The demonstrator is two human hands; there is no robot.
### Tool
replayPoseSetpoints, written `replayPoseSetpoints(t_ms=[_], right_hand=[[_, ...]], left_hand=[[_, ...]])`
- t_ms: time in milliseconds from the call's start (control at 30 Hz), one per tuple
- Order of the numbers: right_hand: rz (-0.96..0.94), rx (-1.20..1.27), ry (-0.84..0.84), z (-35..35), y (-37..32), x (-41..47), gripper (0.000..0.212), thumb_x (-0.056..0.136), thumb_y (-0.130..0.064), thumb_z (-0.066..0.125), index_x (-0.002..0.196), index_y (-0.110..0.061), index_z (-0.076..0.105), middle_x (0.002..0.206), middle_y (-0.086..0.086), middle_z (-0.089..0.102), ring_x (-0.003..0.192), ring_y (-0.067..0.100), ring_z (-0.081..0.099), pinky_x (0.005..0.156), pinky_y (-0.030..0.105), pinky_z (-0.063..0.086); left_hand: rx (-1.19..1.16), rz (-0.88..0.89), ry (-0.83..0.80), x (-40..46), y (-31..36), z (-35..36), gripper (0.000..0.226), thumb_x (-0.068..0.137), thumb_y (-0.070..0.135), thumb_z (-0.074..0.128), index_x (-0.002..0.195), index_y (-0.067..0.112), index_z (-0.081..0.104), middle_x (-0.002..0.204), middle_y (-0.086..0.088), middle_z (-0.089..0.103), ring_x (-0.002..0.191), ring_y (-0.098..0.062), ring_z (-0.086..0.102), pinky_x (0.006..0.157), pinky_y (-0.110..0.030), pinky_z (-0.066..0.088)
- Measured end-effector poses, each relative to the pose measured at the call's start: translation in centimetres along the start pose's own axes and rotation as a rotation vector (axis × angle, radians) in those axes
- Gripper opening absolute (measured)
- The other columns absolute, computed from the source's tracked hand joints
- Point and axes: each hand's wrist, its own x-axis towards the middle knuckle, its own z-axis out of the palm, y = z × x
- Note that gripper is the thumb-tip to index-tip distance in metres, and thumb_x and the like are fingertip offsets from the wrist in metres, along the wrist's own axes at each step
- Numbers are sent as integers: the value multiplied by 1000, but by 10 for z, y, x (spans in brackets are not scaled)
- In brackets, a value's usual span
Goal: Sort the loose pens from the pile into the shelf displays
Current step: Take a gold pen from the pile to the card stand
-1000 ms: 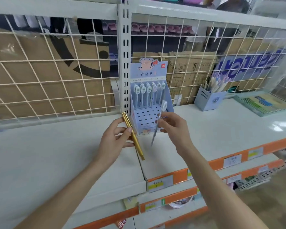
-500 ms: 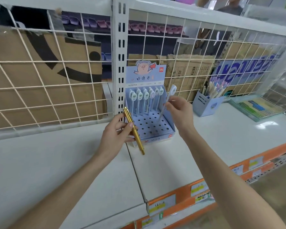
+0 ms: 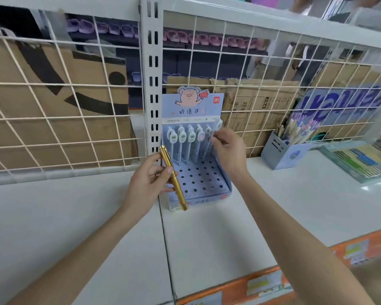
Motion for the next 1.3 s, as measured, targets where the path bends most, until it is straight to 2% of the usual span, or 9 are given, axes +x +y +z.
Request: replayPoseSetpoints(t_ms=[67,167,400,567,733,800,867,1033,1300], right_hand=[[-21,-10,-8,-3,3,3,10,88,-2,59,96,-1,65,86,-1,61,73,-1,53,65,-2,36],[-23,-9,-21,-5,7,7,12,88,-3,60,98,1,64,89,1,63,80,8,57,65,-2,37],[-17,21,-58,-8,11,11,13,88,-6,60,100,-3,64,96,5,68,87,10,61,67,1,41],[-18,-26,-69,-6,12,10,14,89,-8,60,102,-5,63,97,5,69,88,10,61,68,3,41],[-4,-91,-87,2,12,10,11,89,-6,60,99,-4,63,95,7,70,87,12,60,69,13,43],[-23,-174,-98,8,17,10,9,87,-6,60,96,-6,64,91,7,70,94,23,60,79,29,49],[-52,-268,-69,12,21,8,9,87,-7,60,96,-8,64,87,7,69,94,31,56,82,37,45],[-99,-491,-51,18,24,4,10,91,-14,53,96,-9,61,92,6,68,92,26,44,71,27,19],[-96,-605,-44,23,25,-2,16,93,-16,48,101,-10,60,97,6,65,101,26,44,83,29,20]], left_hand=[[5,4,1,3,-1,5,25,92,5,53,110,21,53,79,-1,70,75,-14,70,61,-26,57],[9,10,-2,6,-1,10,23,92,5,52,106,24,53,83,-4,69,76,-13,69,62,-25,57],[27,8,8,12,-1,15,32,92,7,52,124,11,49,88,-9,69,81,-15,69,65,-28,58],[35,10,3,13,-2,16,33,92,7,53,125,11,49,85,-4,69,79,-14,69,65,-27,58],[55,10,-20,13,-3,17,32,92,8,53,123,14,50,85,-2,70,81,-15,69,66,-29,58],[60,11,-27,13,-3,18,31,92,8,53,122,15,50,85,-4,70,80,-15,69,65,-29,58],[61,12,-29,14,-3,18,31,92,8,53,121,15,51,85,-4,70,79,-16,69,65,-28,58],[63,2,-44,14,-3,19,30,91,9,54,120,15,51,83,-2,71,79,-16,69,65,-31,59],[74,2,-39,12,-1,17,30,92,9,54,120,18,51,84,-1,71,81,-14,70,64,-28,58]])
